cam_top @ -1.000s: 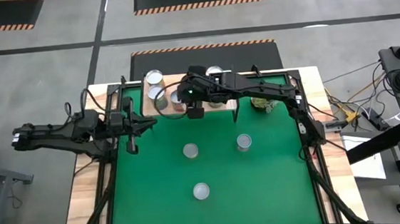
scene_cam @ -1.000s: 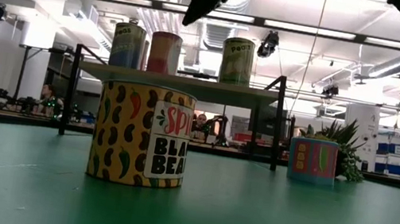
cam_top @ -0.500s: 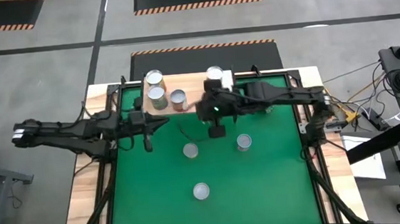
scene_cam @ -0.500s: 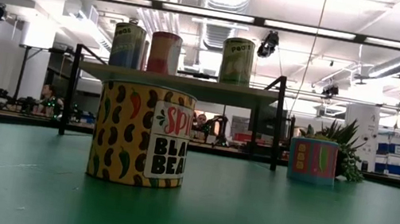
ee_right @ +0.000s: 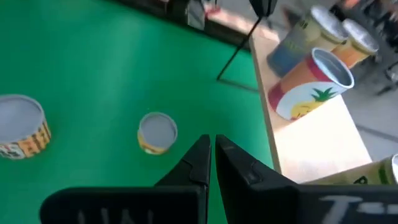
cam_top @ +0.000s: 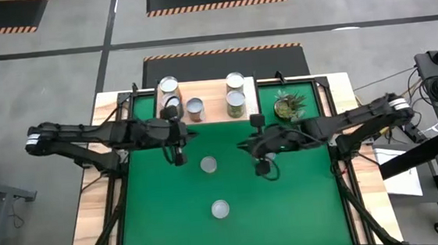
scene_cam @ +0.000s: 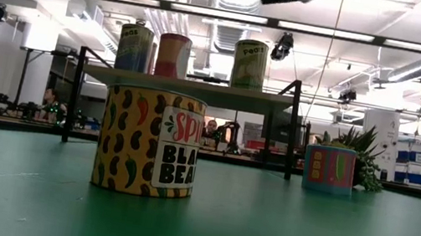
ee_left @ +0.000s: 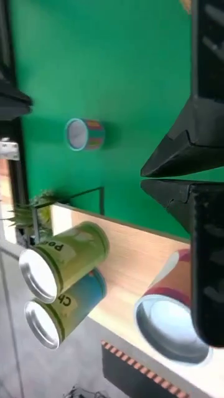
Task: Pick and place cans onto a shelf
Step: Put the small white can on the shelf
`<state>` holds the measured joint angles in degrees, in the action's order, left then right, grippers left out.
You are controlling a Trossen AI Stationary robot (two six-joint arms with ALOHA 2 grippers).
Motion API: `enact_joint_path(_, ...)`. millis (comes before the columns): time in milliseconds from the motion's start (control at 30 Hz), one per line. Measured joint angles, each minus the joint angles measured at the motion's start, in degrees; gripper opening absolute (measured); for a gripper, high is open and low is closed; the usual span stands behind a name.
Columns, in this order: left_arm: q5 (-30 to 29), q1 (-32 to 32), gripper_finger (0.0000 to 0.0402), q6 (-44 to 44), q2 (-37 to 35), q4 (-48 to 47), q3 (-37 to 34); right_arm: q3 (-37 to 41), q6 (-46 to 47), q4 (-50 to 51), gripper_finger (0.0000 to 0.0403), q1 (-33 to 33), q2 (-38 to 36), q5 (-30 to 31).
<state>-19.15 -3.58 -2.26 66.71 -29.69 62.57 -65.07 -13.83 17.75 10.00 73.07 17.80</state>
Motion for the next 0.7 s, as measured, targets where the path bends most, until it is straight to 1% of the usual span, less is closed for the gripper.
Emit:
enact_joint_path(133, 0.0, 0.6, 0.0000, -1.7, 4.8, -7.5, 7.7, 8.9, -2.8, -10.5, 0.0013, 0.8, -5.6, -0.1)
enact_joint_path(200, 0.0, 1.3, 0.0000, -1.8, 7.2, -12.1, 11.6, 12.1, -3.6, -13.5, 0.0013, 0.8, -8.1, -0.3)
enact_joint_path(300, -0.4, 2.6, 0.0000, -1.9, 10.9, -18.5, 16.4, 15.2, -3.7, -14.3, 0.0013, 0.8, -11.6, -0.3)
enact_joint_path(367, -2.3, 3.6, 0.0000, -1.9, 13.2, -21.3, 19.2, 16.5, -4.3, -14.6, 0.0013, 0.8, -13.4, -0.3)
enact_joint_path(567, -13.1, 7.2, 0.0000, -5.1, 20.2, -29.4, 27.2, 18.2, -4.9, -15.4, 0.0013, 0.8, -17.3, -0.5)
enact_joint_path(700, -13.4, 10.2, 0.0000, -8.4, 24.2, -31.6, 30.7, 19.1, -6.0, -15.0, 0.0013, 0.8, -18.3, -1.6)
